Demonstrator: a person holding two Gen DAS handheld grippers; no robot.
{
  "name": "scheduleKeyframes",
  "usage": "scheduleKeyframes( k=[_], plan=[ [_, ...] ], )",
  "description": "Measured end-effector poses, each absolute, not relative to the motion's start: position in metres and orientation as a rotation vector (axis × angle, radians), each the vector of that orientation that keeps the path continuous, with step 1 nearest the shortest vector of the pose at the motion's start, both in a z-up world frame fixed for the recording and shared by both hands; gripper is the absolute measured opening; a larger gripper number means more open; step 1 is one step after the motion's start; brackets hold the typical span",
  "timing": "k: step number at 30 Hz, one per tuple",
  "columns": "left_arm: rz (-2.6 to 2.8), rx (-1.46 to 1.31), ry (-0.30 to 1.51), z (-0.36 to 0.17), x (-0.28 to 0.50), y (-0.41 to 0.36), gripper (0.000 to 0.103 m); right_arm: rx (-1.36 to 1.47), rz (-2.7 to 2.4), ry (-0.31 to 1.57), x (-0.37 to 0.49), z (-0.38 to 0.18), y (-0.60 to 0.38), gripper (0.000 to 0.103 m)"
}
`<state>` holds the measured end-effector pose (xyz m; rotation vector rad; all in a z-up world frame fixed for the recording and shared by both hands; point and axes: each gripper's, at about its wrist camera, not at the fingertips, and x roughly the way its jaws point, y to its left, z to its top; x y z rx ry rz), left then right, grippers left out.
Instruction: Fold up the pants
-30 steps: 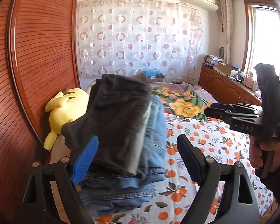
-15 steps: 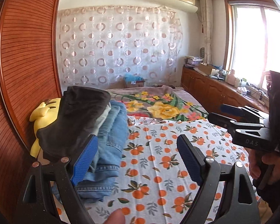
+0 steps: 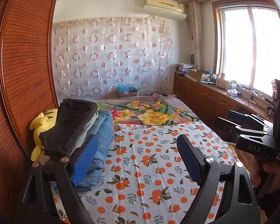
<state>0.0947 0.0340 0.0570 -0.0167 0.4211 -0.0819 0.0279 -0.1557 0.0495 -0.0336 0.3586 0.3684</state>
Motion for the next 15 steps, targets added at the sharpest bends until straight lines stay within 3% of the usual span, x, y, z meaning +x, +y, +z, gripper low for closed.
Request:
scheduleKeyframes(
  k=[15],
  plan=[
    [-0.061,-0.012,0.415,0.054,0.047,0.02,0.086,-0.022,0.327,0.305,-0.043,0.046,-0.161,0.072]
  ],
)
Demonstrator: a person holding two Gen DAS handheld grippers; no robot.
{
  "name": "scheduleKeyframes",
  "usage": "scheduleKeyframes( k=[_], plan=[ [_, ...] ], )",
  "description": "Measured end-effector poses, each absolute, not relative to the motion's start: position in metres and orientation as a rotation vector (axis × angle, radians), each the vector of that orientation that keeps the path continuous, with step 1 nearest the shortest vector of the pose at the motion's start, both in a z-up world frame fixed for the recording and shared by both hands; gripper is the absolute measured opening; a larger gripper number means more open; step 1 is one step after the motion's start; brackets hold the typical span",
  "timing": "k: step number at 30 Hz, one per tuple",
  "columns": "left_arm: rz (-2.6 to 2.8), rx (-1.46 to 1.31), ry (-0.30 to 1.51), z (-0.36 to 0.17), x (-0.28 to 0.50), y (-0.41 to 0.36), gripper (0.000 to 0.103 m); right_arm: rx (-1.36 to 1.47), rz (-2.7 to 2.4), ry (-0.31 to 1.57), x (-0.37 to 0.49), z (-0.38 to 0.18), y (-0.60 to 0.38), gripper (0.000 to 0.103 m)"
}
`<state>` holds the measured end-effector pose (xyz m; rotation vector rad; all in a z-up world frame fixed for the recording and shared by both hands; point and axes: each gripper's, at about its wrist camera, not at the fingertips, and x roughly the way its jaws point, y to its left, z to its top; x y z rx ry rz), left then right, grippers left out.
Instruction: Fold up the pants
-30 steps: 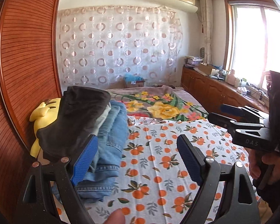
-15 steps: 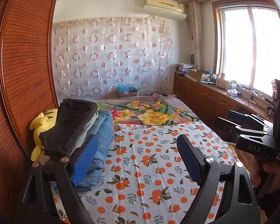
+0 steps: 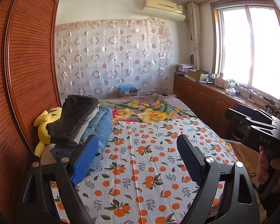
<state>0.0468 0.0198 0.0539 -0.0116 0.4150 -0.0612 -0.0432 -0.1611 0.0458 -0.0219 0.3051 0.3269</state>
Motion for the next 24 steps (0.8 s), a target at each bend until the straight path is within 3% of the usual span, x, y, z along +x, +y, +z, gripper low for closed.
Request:
scheduleKeyframes(
  k=[24],
  plan=[
    [-0.038,-0.021,0.467,0.019,0.038,0.018,0.086,-0.009,0.282,0.336,-0.046,0.027,-0.168,0.072]
  ],
)
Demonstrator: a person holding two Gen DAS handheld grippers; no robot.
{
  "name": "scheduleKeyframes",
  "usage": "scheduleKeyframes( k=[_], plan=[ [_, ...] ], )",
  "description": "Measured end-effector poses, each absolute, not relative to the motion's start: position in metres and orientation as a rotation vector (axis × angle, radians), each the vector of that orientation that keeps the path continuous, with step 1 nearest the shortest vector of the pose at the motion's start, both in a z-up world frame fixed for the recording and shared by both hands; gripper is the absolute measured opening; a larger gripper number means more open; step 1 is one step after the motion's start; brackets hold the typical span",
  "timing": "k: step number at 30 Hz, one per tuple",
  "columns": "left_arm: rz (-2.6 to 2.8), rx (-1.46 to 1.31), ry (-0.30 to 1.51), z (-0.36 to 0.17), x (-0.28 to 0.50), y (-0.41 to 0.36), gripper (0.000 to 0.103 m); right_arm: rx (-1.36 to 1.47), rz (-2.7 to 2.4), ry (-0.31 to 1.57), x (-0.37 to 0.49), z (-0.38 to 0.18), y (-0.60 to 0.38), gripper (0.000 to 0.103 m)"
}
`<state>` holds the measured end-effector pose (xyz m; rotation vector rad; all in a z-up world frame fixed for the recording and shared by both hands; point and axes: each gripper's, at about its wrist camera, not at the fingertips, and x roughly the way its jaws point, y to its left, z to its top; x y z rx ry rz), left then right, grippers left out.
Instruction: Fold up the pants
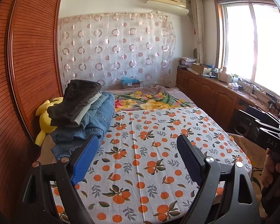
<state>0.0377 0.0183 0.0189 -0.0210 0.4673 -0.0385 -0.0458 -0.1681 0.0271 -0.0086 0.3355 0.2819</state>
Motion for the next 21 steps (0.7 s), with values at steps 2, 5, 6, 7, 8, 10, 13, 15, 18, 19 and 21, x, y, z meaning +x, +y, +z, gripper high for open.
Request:
scheduleKeyframes(
  k=[2,5,6,7,8,10,13,15,18,19,21],
  plan=[
    [-0.038,-0.021,0.467,0.0187,0.0377,0.0181,0.086,-0.007,0.284,0.338,-0.0454,0.0271,-0.1695,0.072],
    [-0.038,-0.021,0.467,0.0185,0.0378,0.0182,0.086,-0.006,0.286,0.339,-0.044,0.0276,-0.1702,0.072],
    [-0.038,-0.022,0.467,0.0183,0.0379,0.0182,0.086,-0.005,0.286,0.339,-0.0436,0.0284,-0.1704,0.072],
    [-0.037,-0.022,0.468,0.0184,0.0379,0.0183,0.086,-0.005,0.287,0.339,-0.0442,0.0279,-0.1705,0.072],
    [-0.038,-0.021,0.468,0.0183,0.0378,0.0183,0.086,-0.005,0.287,0.339,-0.0431,0.0293,-0.1706,0.072],
    [-0.038,-0.021,0.468,0.0185,0.0377,0.0184,0.086,-0.004,0.289,0.339,-0.0452,0.0257,-0.1716,0.072],
    [-0.037,-0.022,0.467,0.0181,0.0381,0.0182,0.086,-0.005,0.288,0.338,-0.0452,0.0257,-0.1716,0.072],
    [-0.036,-0.023,0.467,0.018,0.0381,0.018,0.086,-0.005,0.288,0.337,-0.0449,0.0261,-0.1717,0.072],
    [-0.037,-0.022,0.467,0.0182,0.0382,0.0184,0.086,-0.005,0.291,0.337,-0.0447,0.0255,-0.1723,0.072],
    [-0.036,-0.022,0.466,0.0178,0.0383,0.018,0.086,-0.005,0.29,0.337,-0.045,0.0251,-0.1724,0.072],
    [-0.036,-0.023,0.466,0.0179,0.0376,0.0187,0.086,-0.006,0.292,0.339,-0.0445,0.0253,-0.1725,0.072]
  ],
)
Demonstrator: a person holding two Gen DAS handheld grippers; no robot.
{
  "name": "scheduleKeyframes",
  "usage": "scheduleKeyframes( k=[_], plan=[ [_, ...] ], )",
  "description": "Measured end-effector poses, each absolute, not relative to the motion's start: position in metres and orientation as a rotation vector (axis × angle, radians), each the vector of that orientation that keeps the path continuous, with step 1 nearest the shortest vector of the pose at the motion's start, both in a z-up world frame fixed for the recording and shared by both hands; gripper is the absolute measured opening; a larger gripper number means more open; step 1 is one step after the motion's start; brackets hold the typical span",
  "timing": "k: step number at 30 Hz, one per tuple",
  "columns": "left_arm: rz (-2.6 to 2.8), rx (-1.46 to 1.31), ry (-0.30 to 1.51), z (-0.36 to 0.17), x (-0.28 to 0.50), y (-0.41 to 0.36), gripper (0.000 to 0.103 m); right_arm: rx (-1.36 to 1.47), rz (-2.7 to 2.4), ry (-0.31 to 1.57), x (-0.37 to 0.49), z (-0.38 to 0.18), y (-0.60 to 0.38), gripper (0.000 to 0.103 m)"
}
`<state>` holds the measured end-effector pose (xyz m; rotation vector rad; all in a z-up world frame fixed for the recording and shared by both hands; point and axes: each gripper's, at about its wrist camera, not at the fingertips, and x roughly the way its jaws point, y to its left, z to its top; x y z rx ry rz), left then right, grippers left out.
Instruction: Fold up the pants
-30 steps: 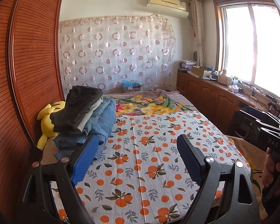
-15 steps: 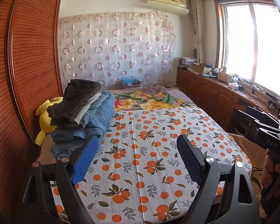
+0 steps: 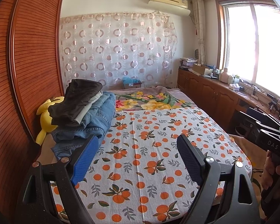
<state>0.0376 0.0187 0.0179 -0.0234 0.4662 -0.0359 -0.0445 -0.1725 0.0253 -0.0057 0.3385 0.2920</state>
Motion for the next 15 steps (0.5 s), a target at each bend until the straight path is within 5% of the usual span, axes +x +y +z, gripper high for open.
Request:
scheduleKeyframes(
  k=[15],
  plan=[
    [-0.036,-0.024,0.464,0.0177,0.0382,0.0205,0.086,-0.005,0.296,0.339,-0.0442,0.0224,-0.1745,0.072]
  ],
)
